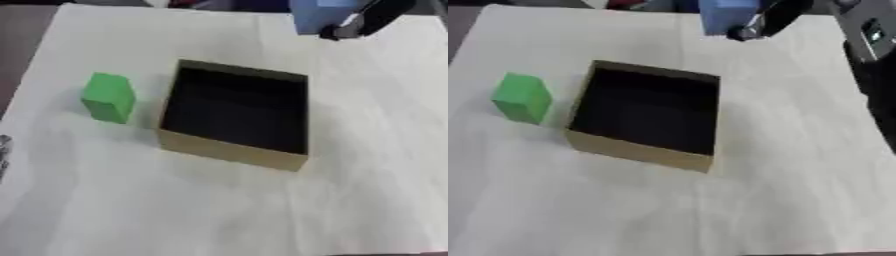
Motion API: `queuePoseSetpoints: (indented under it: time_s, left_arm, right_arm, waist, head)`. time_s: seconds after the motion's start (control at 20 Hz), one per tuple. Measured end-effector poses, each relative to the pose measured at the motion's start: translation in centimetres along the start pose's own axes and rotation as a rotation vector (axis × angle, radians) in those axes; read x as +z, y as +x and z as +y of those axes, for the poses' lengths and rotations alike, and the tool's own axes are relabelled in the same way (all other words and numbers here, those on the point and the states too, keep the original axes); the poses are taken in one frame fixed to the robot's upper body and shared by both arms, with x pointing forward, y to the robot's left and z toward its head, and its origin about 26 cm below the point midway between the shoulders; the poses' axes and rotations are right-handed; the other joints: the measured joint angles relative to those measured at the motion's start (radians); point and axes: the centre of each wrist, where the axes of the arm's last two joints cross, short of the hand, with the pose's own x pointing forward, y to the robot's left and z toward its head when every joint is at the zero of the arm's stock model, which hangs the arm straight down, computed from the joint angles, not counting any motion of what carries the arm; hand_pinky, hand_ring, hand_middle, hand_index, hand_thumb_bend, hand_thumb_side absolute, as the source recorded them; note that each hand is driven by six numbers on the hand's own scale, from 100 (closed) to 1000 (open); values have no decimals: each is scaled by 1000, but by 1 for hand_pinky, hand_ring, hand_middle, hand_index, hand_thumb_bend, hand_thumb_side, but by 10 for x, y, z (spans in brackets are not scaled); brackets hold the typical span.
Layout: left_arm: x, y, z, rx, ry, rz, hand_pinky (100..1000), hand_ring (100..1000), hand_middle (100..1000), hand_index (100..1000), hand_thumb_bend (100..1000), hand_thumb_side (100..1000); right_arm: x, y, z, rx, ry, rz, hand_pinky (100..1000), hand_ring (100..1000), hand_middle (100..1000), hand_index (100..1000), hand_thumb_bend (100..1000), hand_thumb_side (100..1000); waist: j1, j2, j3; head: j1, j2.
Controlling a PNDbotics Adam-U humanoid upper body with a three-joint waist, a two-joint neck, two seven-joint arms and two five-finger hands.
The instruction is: Pick up objects on the table and place them in the box.
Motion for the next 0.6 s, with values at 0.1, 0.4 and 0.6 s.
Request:
queuePoseSetpoints:
  time_s: [0.1, 0.4, 0.6]
  left_arm:
    - [-1, 1, -1, 5, 0, -4, 753, 738, 691, 780, 149, 1000]
    - [-4, 3, -3, 16, -2, -14, 753, 738, 692, 780, 149, 1000]
    - [-5, 3, -3, 19, -2, -16, 753, 738, 691, 780, 149, 1000]
  right_arm:
    - [-3, 13, 0, 2, 25, -42, 844, 805, 550, 627, 222, 365]
    - [-10, 52, 3, -29, 90, -140, 843, 805, 551, 629, 212, 396]
    - [-12, 73, 3, -41, 132, -178, 843, 807, 555, 632, 227, 417]
  waist:
    - [0, 0, 2]
    - [-4, 0, 6]
    - [-5, 0, 8]
  head:
    - [-3, 0]
    - [-10, 0]
    - [-12, 1]
